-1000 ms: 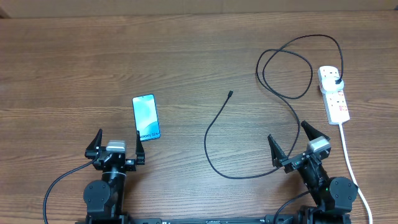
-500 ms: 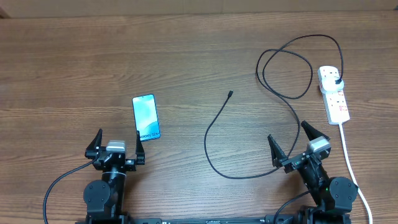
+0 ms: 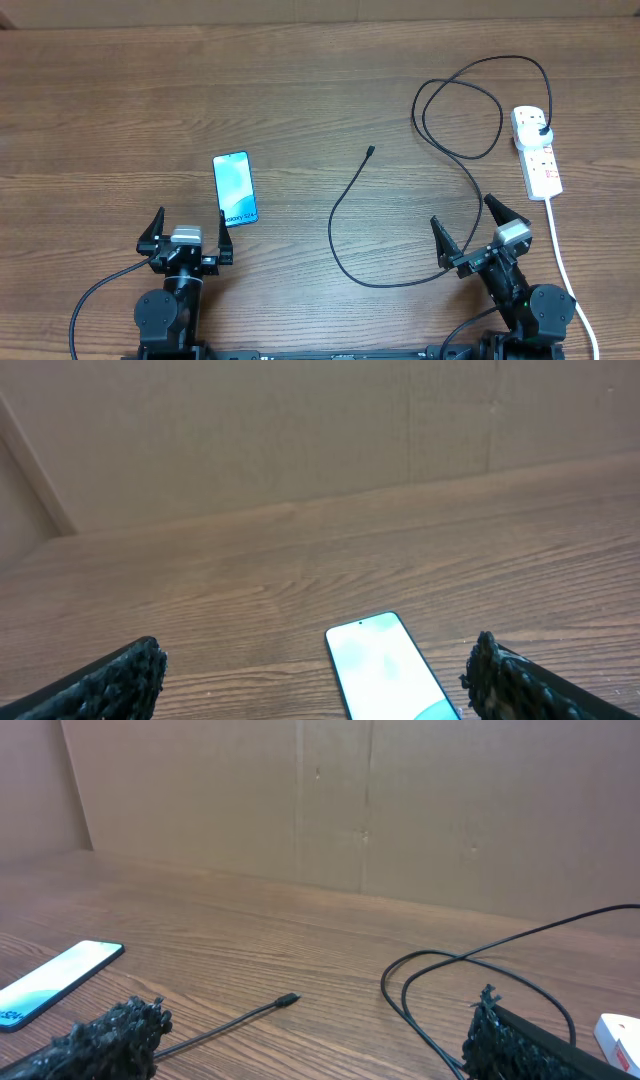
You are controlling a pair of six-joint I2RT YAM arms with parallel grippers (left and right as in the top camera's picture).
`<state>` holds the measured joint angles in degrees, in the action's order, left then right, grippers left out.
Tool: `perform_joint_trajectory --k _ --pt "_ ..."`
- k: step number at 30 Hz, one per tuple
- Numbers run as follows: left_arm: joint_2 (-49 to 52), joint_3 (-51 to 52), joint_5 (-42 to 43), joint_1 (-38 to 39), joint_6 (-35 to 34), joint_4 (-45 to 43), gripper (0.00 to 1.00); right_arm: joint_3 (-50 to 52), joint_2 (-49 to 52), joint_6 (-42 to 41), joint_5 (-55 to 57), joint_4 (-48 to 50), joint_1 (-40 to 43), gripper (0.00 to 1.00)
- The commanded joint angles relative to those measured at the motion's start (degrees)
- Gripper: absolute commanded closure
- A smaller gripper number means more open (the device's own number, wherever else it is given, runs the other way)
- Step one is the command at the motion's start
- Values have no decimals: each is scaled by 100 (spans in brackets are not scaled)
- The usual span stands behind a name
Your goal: Plug charger to phone and switch on socket
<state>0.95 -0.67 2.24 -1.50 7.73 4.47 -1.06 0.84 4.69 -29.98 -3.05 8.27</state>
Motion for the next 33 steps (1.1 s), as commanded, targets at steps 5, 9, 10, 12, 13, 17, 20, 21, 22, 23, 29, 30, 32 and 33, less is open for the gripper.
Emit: perform_joint_trajectory --k 5,9,10,12,13,17,20,21,22,23,29,30,32,33 --pt "-70 42 -76 -2 105 -4 1 61 -68 -11 39 15 37 0" --pt "-70 42 -74 -4 105 -7 1 61 -68 -11 39 15 37 0" --pt "-70 42 -74 -2 105 -4 0 61 -68 -11 39 15 37 0" --pt "-70 42 -74 -4 105 -7 0 61 -68 -11 39 15 37 0" --pt "-70 39 -74 -2 105 -7 1 61 -68 -13 39 15 37 0" --pt "-70 39 39 -2 101 -26 0 61 -68 -11 39 15 37 0" --pt "-70 39 149 2 109 -28 0 61 -68 -13 39 15 37 0" --pt "-70 39 107 2 125 -59 0 61 -68 -11 39 15 37 0" --pt "-70 39 48 2 136 -142 0 61 -68 -11 39 15 37 0" --pt "-70 39 31 2 129 -175 1 61 -68 -11 39 15 37 0" --pt "-70 39 308 2 33 -164 0 61 -68 -13 39 15 37 0" --pt "-70 37 369 2 -13 -164 0 61 -68 -13 39 15 37 0" --pt "-70 11 442 2 -66 -133 0 61 -68 -11 39 15 37 0" --pt "-70 -9 492 2 -66 -131 0 61 -68 -11 39 15 37 0"
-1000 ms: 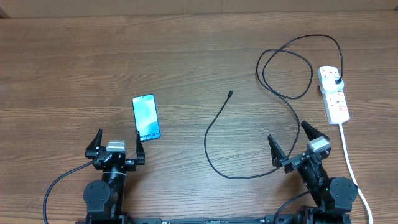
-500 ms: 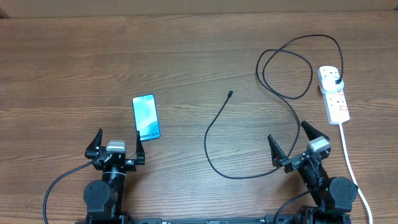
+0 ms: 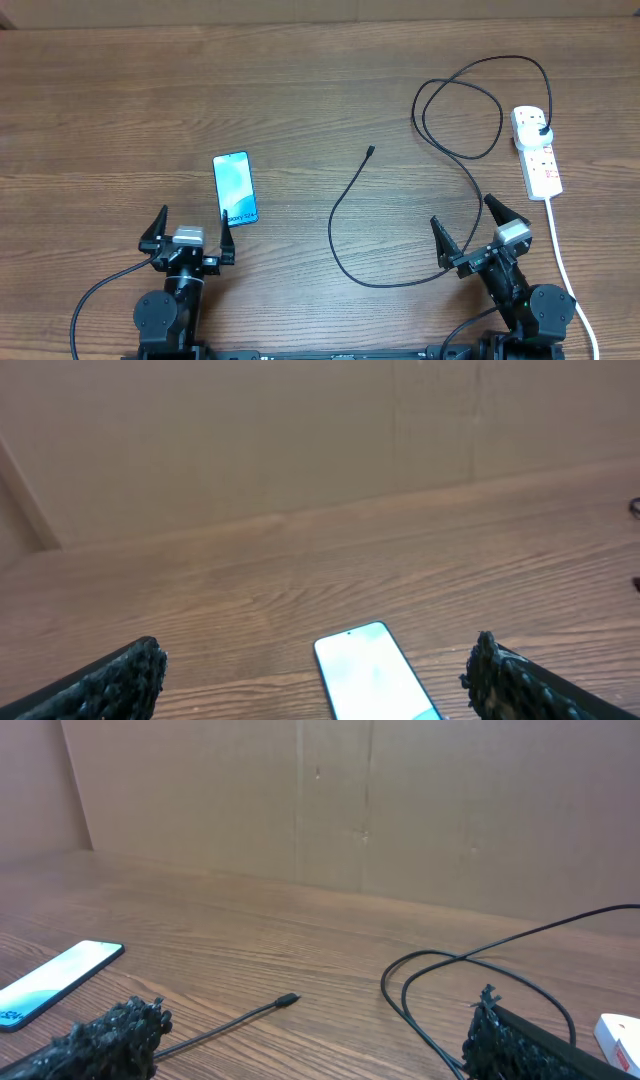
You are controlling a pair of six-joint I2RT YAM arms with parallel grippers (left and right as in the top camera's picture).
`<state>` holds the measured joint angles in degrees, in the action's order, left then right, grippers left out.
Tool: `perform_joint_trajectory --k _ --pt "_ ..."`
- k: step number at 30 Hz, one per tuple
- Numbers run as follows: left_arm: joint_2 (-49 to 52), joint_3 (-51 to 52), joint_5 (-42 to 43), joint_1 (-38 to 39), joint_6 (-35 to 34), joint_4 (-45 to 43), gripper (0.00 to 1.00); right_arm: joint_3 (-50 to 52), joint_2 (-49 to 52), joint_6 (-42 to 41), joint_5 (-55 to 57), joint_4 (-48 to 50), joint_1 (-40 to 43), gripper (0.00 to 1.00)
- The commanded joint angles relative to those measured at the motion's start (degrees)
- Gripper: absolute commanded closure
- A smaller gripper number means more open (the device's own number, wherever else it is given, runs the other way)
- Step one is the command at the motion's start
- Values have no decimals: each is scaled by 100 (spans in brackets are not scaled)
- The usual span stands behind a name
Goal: Plug charger to phone and switch on socket
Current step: 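Move the left gripper over the phone and lower toward it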
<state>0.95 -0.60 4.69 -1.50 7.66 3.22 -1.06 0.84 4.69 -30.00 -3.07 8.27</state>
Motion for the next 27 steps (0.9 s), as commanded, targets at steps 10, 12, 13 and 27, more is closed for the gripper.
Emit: perform_joint_trajectory --k 10,12,13,27 --pt "352 -828 282 0 -55 791 0 61 -68 -11 42 17 37 0" --pt "599 -1086 280 2 -33 907 0 61 -68 -13 42 17 37 0" --pt "741 -1200 282 2 -33 907 0 61 -68 -13 42 17 37 0" --pt "3289 -3445 892 2 -42 1768 0 61 -68 -13 42 17 37 0"
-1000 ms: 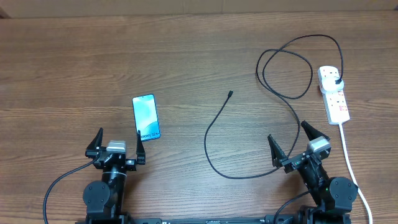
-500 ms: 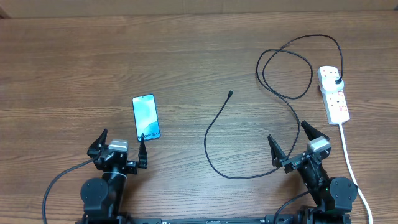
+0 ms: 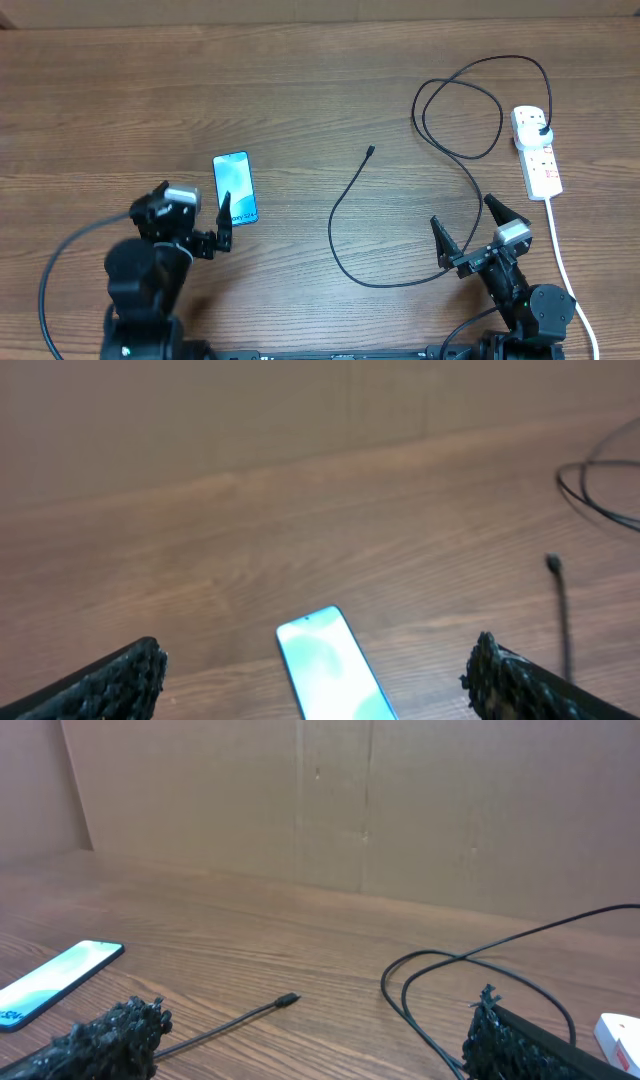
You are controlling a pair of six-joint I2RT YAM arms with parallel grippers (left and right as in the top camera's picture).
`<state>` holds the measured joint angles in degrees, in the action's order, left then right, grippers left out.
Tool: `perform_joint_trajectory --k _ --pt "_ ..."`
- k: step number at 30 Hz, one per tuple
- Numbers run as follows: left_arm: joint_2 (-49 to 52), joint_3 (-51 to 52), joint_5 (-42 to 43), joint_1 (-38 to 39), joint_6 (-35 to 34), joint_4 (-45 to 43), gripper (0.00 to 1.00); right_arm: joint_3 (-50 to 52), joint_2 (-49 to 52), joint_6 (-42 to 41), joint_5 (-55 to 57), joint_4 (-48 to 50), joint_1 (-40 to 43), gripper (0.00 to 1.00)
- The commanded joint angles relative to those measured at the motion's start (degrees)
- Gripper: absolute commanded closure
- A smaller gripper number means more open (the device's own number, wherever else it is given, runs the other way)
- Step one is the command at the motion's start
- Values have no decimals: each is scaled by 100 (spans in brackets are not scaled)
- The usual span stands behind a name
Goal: Plug charger to phone and switch on socket
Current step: 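Move the left gripper over the phone and lower toward it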
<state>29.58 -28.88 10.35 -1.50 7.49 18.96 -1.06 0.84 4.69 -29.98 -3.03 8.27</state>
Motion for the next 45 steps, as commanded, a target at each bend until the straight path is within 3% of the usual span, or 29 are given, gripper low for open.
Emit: perform_joint_trajectory --k 1,7,14,18,24,35,45 --pt "610 -822 361 2 -35 339 0 61 -68 -11 39 13 37 0" --pt "1770 -2208 918 2 -46 1405 1 61 -68 -11 39 13 37 0" --pt "3202 -3906 977 2 -236 2791 1 61 -68 -13 39 13 37 0" --pt "4019 -4857 1569 2 -236 3567 0 61 -68 -11 39 13 37 0" --pt "4614 -5250 2420 2 -236 4266 0 61 -68 -11 39 13 37 0" --pt "4990 -5250 2277 2 -479 4830 0 61 -68 -11 39 13 37 0" --pt "5528 -5622 721 345 -1937 4942 0 61 -68 -13 39 13 37 0"
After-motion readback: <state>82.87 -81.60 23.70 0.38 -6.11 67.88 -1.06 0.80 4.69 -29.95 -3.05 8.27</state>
